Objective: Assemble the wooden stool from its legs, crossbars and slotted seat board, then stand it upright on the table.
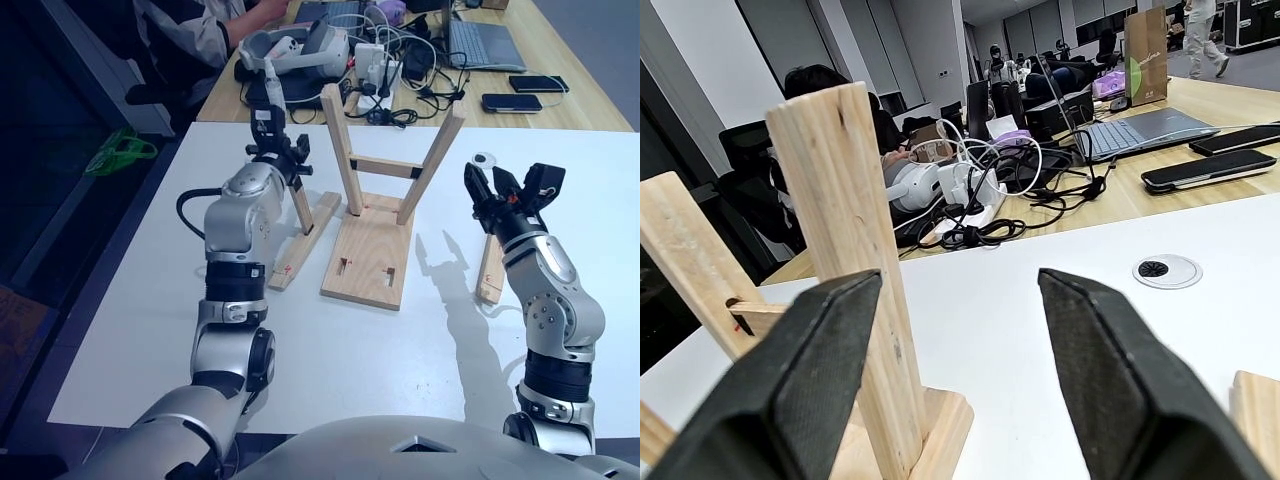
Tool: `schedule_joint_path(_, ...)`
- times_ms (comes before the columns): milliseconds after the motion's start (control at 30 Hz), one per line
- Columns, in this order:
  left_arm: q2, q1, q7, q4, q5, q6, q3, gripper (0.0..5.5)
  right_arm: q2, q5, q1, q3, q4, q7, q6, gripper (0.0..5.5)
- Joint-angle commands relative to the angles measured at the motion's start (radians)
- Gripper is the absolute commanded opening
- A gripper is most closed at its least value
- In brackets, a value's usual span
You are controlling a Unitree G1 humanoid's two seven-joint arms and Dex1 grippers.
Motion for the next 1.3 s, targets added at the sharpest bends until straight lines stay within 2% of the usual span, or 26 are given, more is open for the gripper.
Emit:
schedule_joint_path(33, 0.020, -0.068, 0.006, -0.138, -0.034, 0.006, 0.044, 2.09, -0.002, -0.005, -0.005, -0.008, -0.003, -0.007, -0.003, 2.89)
schedule_joint_path(267, 0.017, 0.074, -0.008, -0.132, -0.005, -0.026, 0.006, 2.09, -0.003, -0.006, -0.014, -0.008, 0.009, 0.000, -0.006, 2.89)
schedule_joint_path(433, 0.039, 0.240, -0.033, 0.015, 0.073, 0.010, -0.107, 2.09, -0.001, -0.006, -0.013, -0.007, 0.006, -0.001, -0.007, 2.89)
schedule_joint_path(733, 0.062, 0.125, -0.010, -0.010, 0.053, -0.021, -0.015, 2.09, -0.004, -0.006, -0.018, -0.006, 0.012, 0.000, -0.006, 2.89)
schedule_joint_path(833, 0.124, 0.103, -0.028, 0.031, 0.083, -0.061, -0.009, 2.09, -0.004, -0.007, -0.018, -0.007, 0.012, -0.001, -0.006, 2.89)
schedule_joint_path(900, 0.207, 0.120, -0.046, 0.109, 0.142, -0.119, -0.030, 2.09, -0.003, -0.007, -0.021, -0.007, 0.012, -0.003, -0.007, 2.89)
schedule_joint_path(1067, 0.337, 0.128, -0.073, 0.191, 0.159, -0.171, 0.035, 2.09, -0.010, -0.004, -0.021, -0.015, 0.010, -0.002, -0.004, 2.89)
schedule_joint_path(1167, 0.364, 0.128, -0.159, 0.072, 0.081, -0.121, 0.082, 2.09, -0.014, -0.003, -0.016, -0.018, 0.004, -0.003, 0.000, 2.89)
schedule_joint_path(1300, 0.410, 0.150, -0.299, -0.136, 0.039, -0.061, 0.009, 2.09, -0.016, -0.003, -0.017, -0.020, 0.009, -0.005, -0.003, 2.89)
